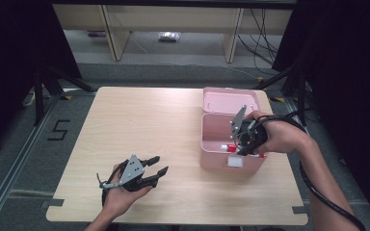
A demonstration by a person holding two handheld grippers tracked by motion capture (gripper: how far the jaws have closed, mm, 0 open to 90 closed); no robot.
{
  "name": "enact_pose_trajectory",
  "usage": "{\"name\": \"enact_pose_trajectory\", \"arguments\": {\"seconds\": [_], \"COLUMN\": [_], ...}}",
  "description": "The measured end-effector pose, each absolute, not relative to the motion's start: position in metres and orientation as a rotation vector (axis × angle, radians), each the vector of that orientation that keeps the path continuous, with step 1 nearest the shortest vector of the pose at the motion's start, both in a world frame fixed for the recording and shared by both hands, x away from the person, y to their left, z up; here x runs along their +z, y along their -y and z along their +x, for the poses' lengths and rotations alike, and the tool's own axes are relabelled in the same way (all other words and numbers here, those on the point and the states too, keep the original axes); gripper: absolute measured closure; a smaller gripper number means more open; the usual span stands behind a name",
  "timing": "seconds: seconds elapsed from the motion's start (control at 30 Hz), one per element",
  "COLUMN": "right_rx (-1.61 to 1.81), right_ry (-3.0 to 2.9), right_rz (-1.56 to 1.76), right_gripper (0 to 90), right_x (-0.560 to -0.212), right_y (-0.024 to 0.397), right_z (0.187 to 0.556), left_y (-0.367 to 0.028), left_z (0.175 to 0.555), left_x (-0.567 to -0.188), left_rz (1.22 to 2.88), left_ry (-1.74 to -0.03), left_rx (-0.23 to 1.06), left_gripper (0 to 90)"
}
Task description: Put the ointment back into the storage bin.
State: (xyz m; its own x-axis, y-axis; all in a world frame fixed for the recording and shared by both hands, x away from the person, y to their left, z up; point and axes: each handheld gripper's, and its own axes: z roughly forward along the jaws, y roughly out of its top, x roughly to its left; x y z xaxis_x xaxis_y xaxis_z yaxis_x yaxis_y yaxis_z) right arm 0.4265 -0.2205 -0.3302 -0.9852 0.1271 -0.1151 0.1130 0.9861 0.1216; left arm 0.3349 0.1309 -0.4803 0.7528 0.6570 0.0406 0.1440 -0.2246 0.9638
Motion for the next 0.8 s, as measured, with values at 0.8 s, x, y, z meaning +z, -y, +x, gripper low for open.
{"name": "enact_pose_trajectory", "arguments": {"seconds": [0.8], "right_rx": [0.178], "right_ry": [-3.014], "right_rz": [0.177], "right_gripper": [71.9], "right_x": [-0.337], "right_y": [0.224], "right_z": [0.447], "left_y": [-0.131], "left_z": [0.335], "left_x": [-0.481], "left_rz": [1.765], "left_ry": [-0.633], "left_rx": [0.534], "left_gripper": [51.3]}}
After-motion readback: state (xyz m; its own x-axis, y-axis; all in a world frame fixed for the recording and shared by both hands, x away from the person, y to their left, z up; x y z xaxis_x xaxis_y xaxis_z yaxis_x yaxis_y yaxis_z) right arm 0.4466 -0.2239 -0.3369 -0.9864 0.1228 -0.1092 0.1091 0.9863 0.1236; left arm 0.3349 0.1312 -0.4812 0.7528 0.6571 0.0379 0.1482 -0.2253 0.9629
